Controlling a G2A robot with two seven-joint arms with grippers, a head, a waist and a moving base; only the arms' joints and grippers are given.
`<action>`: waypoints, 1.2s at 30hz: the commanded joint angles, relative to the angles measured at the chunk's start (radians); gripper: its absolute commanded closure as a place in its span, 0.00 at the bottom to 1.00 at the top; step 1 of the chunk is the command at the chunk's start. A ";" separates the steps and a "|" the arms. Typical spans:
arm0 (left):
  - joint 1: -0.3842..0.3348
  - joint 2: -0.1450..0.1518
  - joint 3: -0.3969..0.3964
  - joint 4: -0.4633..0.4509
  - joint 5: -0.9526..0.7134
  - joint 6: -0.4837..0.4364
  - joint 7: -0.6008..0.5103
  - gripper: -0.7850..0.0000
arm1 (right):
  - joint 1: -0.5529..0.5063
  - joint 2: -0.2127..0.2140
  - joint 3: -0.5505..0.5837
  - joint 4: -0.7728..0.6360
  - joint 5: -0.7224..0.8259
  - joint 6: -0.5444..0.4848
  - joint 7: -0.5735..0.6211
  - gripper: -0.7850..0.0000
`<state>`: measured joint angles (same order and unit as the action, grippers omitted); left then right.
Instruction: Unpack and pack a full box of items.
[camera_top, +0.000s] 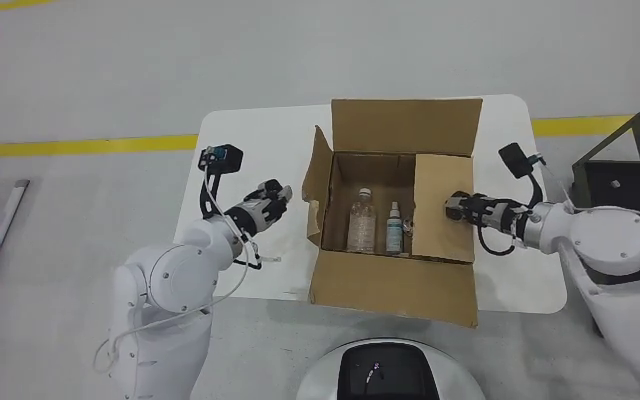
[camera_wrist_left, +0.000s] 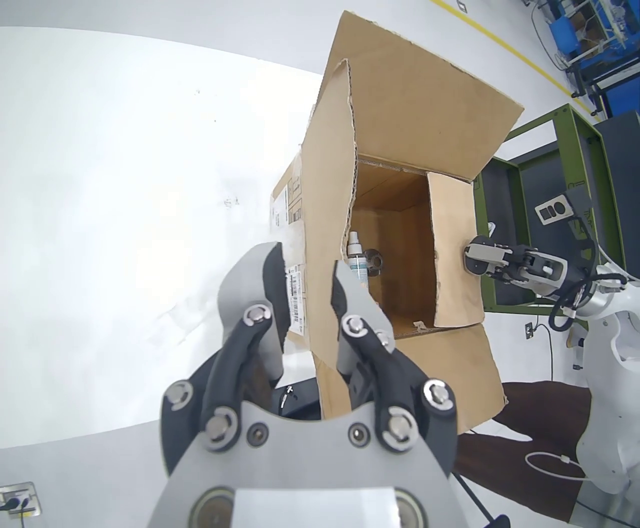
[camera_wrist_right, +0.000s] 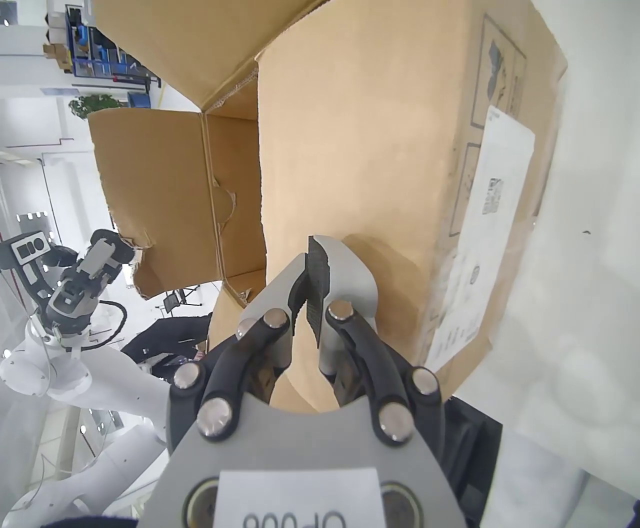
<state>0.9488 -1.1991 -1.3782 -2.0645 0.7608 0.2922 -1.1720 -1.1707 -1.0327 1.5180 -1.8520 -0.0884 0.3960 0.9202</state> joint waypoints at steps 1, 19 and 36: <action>0.003 0.001 0.009 0.009 0.010 -0.017 0.009 1.00 | -0.005 0.002 0.009 -0.004 0.005 -0.001 -0.001 1.00; -0.078 -0.006 0.143 0.146 0.037 -0.075 0.054 1.00 | -0.046 0.005 0.130 -0.043 0.067 0.032 -0.239 1.00; -0.208 -0.039 0.363 0.252 -0.063 -0.150 -0.012 1.00 | 0.246 0.005 0.107 0.322 0.162 0.137 -0.319 1.00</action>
<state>0.7436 -1.2373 -1.0228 -1.8208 0.6998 0.1435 -1.1819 -0.9460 -1.0274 1.6388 -1.5533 0.0761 0.5376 0.5887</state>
